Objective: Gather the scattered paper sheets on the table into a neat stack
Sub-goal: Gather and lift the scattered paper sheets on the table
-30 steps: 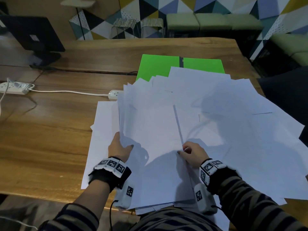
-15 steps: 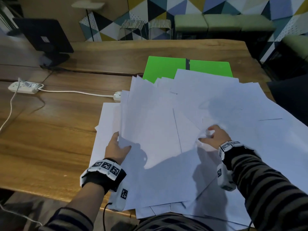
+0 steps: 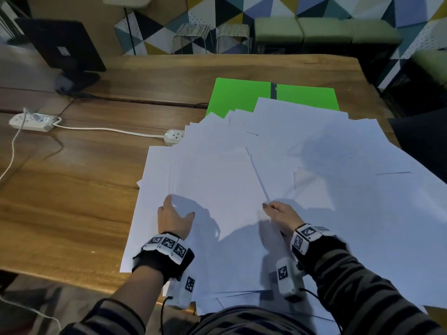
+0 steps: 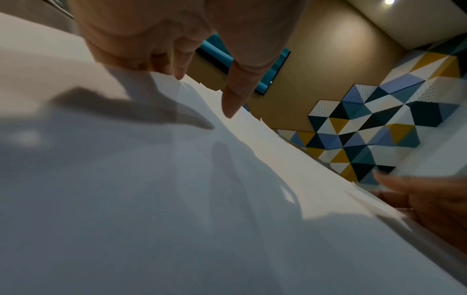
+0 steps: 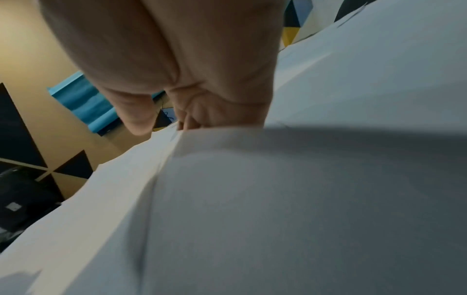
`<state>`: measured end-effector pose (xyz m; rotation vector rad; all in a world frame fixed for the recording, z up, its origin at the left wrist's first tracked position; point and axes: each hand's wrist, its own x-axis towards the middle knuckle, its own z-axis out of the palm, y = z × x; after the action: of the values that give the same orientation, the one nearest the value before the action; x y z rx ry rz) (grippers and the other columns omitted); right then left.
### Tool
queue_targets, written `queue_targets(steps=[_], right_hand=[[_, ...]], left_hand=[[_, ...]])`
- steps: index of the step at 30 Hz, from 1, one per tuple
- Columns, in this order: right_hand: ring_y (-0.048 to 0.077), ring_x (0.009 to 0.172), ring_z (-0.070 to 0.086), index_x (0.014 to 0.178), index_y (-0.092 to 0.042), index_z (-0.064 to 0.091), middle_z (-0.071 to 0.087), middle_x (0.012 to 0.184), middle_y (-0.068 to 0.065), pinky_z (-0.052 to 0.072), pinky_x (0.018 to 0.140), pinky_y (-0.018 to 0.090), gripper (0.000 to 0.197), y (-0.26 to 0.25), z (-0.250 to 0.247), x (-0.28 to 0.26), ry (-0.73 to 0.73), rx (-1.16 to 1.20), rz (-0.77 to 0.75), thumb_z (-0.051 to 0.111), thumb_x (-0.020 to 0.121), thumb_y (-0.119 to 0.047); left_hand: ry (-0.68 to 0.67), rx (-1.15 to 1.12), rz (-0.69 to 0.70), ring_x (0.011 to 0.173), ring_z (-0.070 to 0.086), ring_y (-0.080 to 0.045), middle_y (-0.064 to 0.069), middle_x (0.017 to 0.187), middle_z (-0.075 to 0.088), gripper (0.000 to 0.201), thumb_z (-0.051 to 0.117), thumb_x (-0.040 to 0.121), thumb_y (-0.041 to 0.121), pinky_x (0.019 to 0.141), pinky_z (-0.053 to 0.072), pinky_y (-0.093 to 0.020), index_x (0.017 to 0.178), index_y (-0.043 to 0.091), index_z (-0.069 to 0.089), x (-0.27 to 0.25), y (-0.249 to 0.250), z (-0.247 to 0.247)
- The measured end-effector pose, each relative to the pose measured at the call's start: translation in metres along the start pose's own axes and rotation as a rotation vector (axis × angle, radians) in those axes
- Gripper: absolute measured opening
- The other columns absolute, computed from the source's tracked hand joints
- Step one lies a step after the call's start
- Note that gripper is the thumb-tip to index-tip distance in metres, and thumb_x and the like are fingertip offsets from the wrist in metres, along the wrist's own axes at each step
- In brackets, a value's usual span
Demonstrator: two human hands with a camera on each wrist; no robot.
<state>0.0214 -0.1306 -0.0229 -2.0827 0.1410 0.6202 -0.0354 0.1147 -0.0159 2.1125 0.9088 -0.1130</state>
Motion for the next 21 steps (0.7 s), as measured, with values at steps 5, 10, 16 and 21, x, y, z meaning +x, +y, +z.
queue_targets(steps=[5, 10, 16, 21], right_hand=[[0.010, 0.076, 0.050, 0.081, -0.022, 0.049, 0.053, 0.082, -0.005, 0.038, 0.069, 0.023, 0.015, -0.007, 0.013, -0.009, -0.102, -0.054, -0.080, 0.061, 0.088, -0.018], [0.016, 0.092, 0.057, 0.093, -0.016, 0.055, 0.061, 0.097, 0.002, 0.042, 0.080, 0.022, 0.017, -0.009, 0.024, -0.018, -0.116, -0.047, -0.122, 0.058, 0.085, -0.001], [0.009, 0.058, 0.045, 0.082, -0.012, 0.049, 0.048, 0.070, 0.000, 0.036, 0.050, 0.010, 0.015, -0.004, 0.021, -0.018, -0.015, 0.093, -0.030, 0.057, 0.091, -0.020], [0.012, 0.039, 0.055, 0.099, -0.004, 0.051, 0.058, 0.065, 0.012, 0.049, 0.044, 0.020, 0.023, -0.003, 0.013, -0.016, 0.059, 0.345, 0.104, 0.057, 0.091, -0.025]], left_hand=[[0.080, -0.024, 0.040, 0.131, 0.038, -0.032, -0.016, 0.140, 0.042, 0.077, 0.066, 0.083, 0.017, 0.110, 0.032, -0.043, 0.146, 0.007, 0.022, 0.000, -0.002, -0.003], [-0.098, -0.086, -0.037, 0.118, 0.054, -0.034, -0.017, 0.129, 0.056, 0.061, 0.068, 0.077, 0.028, 0.103, 0.043, -0.042, 0.130, 0.004, 0.049, 0.000, 0.004, -0.008], [-0.085, -0.033, 0.207, 0.097, 0.061, -0.036, -0.018, 0.103, 0.066, 0.026, 0.054, 0.088, 0.008, 0.079, 0.046, -0.033, 0.113, 0.003, 0.059, 0.000, 0.030, -0.038], [-0.092, -0.137, 0.396, 0.082, 0.062, -0.036, -0.015, 0.086, 0.067, 0.017, 0.054, 0.079, 0.012, 0.077, 0.053, -0.042, 0.093, 0.012, 0.064, -0.010, 0.060, -0.064]])
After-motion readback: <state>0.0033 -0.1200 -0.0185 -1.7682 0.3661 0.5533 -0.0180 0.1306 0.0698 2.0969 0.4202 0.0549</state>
